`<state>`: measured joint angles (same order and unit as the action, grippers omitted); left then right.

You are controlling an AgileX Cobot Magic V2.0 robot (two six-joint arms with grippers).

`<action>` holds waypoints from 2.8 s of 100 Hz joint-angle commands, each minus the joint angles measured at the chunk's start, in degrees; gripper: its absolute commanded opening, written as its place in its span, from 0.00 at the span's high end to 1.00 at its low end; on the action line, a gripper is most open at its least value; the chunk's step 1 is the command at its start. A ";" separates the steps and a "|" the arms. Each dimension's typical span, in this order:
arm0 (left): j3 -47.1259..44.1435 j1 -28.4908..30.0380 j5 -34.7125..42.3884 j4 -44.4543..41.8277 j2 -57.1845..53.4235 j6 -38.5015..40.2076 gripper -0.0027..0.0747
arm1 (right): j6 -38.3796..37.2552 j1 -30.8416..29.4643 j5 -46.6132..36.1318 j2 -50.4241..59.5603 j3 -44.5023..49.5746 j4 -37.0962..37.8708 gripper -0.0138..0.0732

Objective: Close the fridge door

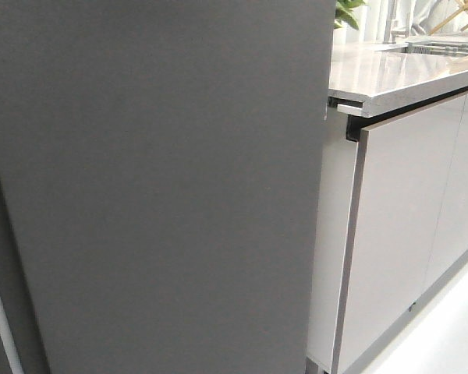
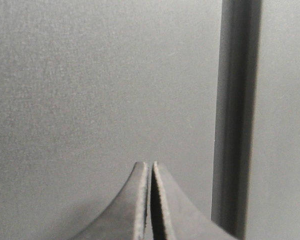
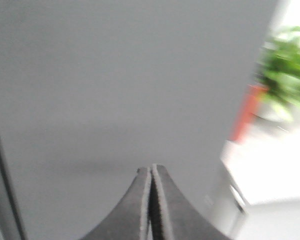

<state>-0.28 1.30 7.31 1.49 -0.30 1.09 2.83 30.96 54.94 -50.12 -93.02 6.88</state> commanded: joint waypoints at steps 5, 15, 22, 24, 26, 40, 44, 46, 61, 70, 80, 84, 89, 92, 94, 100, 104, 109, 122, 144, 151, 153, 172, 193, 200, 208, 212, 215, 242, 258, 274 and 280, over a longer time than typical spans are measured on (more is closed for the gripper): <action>-2.01 -0.26 4.15 0.23 -0.59 0.25 0.99 | -6.90 -0.73 -3.19 11.34 8.26 6.76 0.89; -2.01 -0.26 4.15 0.23 -0.59 0.25 0.99 | -10.00 -1.12 -3.46 19.84 16.09 9.16 0.89; -2.01 -0.26 4.15 0.23 -0.59 0.25 0.99 | -11.32 -1.12 -3.34 25.26 20.47 9.16 0.89; -2.01 -0.26 4.15 0.23 -0.59 0.25 0.99 | -11.48 -1.12 -3.33 26.70 21.62 9.16 0.89; -2.01 -0.26 4.15 0.23 -0.59 0.25 0.99 | -11.47 -1.12 -3.07 28.03 22.32 9.16 0.89; -2.01 -0.26 4.15 0.23 -0.59 0.25 0.99 | -12.02 -1.12 0.42 33.63 27.56 9.04 0.89; -2.01 -0.26 4.15 0.23 -0.59 0.25 0.99 | -12.02 -1.12 0.97 34.40 28.75 8.61 0.89; -2.01 -0.26 4.15 0.23 -0.59 0.25 0.99 | -12.02 -1.12 0.94 34.82 29.34 8.26 0.89; -2.01 -0.26 4.15 0.23 -0.59 0.25 0.99 | -12.02 -1.12 0.94 35.73 31.90 7.35 0.89; -2.01 -0.26 4.15 0.23 -0.59 0.25 0.99 | -12.02 -1.12 0.84 35.73 32.41 7.35 0.89; -2.01 -0.26 4.15 0.23 -0.59 0.25 0.99 | -12.02 -1.12 0.87 35.73 33.17 7.06 0.89; -2.01 -0.26 4.15 0.23 -0.59 0.25 0.99 | -12.02 -1.12 0.87 35.73 33.39 7.06 0.89; -2.01 -0.26 4.15 0.23 -0.59 0.25 0.99 | -12.02 -1.12 1.01 35.73 33.61 7.06 0.89; -2.01 -0.26 4.15 0.23 -0.59 0.25 0.99 | -12.02 -1.12 1.01 35.73 33.89 7.06 0.89; -2.01 -0.26 4.15 0.23 -0.59 0.25 0.99 | -12.02 -1.12 1.01 35.73 34.02 7.06 0.89; -2.01 -0.26 4.15 0.23 -0.59 0.25 0.99 | -12.02 -1.12 1.01 35.73 34.41 7.06 0.89; -2.01 -0.26 4.15 0.23 -0.59 0.25 0.99 | -12.02 -1.12 1.16 35.73 34.63 7.06 0.89; -2.01 -0.26 4.15 0.23 -0.59 0.25 0.99 | -12.02 -1.12 1.37 35.73 34.63 7.06 0.89; -2.01 -0.26 4.15 0.23 -0.59 0.25 0.99 | -12.02 -1.12 1.51 35.73 34.63 7.06 0.89; -2.01 -0.26 4.15 0.23 -0.59 0.25 0.99 | -12.02 -6.22 -7.34 36.15 38.06 8.47 0.89; -2.01 -0.26 4.15 0.23 -0.59 0.25 0.99 | -12.02 -10.58 -13.26 36.15 41.99 8.82 0.89; -2.01 -0.26 4.15 0.23 -0.59 0.25 0.99 | -12.02 -11.96 -14.77 36.15 43.28 8.82 0.89; -2.01 -0.26 4.15 0.23 -0.59 0.25 0.99 | -12.02 -24.10 -26.90 37.75 56.66 4.39 0.89; -2.01 -0.26 4.15 0.23 -0.59 0.25 0.99 | -12.02 -30.68 -39.49 45.66 73.67 2.25 0.89; -2.01 -0.26 4.15 0.23 -0.59 0.25 0.99 | -12.02 -31.46 -41.92 48.09 78.70 2.25 0.89; -2.01 -0.26 4.15 0.23 -0.59 0.25 0.99 | -12.02 -31.83 -44.29 50.20 83.54 2.25 0.89; -2.01 -0.26 4.15 0.23 -0.59 0.25 0.99 | -12.02 -31.96 -45.76 51.04 85.97 2.25 0.89; -2.01 -0.26 4.15 0.23 -0.59 0.25 0.99 | -12.02 -32.08 -46.77 51.47 87.48 2.25 0.89; -2.01 -0.26 4.15 0.23 -0.59 0.25 0.99 | -12.02 -33.82 -51.79 51.76 95.10 2.25 0.89; -2.01 -0.26 4.15 0.23 -0.59 0.25 0.99 | -12.02 -33.82 -51.18 51.76 95.10 2.25 0.89; -2.01 -0.26 4.15 0.23 -0.59 0.25 0.99 | -12.02 -33.82 -50.75 51.76 95.10 2.25 0.89; -2.01 -0.26 4.15 0.23 -0.59 0.25 0.99 | -12.02 -33.82 -50.75 51.76 95.10 2.25 0.89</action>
<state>-0.28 1.30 7.31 1.49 -0.30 1.09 -9.39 -2.53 8.49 0.55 1.02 9.07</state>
